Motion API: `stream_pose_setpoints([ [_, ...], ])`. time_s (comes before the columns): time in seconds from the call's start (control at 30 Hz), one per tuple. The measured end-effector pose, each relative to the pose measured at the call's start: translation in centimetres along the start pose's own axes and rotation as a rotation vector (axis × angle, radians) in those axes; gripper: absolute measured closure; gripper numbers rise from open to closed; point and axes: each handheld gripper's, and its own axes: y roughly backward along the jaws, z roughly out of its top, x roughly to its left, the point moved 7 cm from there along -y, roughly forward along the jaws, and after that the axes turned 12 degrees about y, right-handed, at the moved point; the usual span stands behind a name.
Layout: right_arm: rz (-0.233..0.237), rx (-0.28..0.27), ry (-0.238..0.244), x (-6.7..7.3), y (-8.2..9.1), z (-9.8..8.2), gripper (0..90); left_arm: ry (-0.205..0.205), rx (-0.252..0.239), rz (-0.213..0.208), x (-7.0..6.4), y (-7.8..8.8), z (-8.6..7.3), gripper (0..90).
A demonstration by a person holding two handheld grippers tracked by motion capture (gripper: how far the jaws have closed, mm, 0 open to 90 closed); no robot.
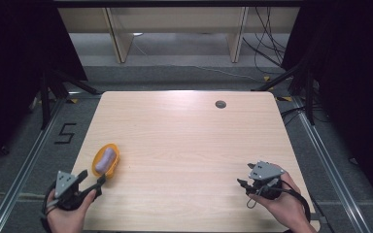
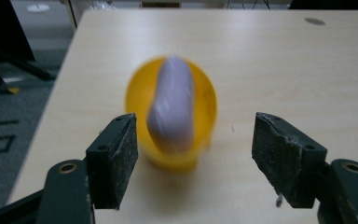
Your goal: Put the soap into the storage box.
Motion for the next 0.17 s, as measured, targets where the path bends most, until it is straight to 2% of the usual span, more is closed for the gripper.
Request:
stream_pose_setpoints([
  [0.07,-0.001,0.006,-0.013,0.1,0.1,0.0,38.8,0.03,0.044,-0.016,0.0,0.7,-1.7,31.5],
  [0.1,0.003,0.001,-0.005,0.1,0.1,0.0,38.8,0.039,0.074,-0.019,-0.1,0.9,-2.4,32.0],
  [0.13,0.003,0.001,-0.005,0.1,0.1,0.0,38.8,0.039,0.074,-0.019,-0.1,0.9,-2.4,32.2],
  [0.17,0.007,0.006,-0.025,0.3,0.2,0.0,38.8,0.031,0.079,-0.025,-0.1,0.8,-2.4,32.3],
])
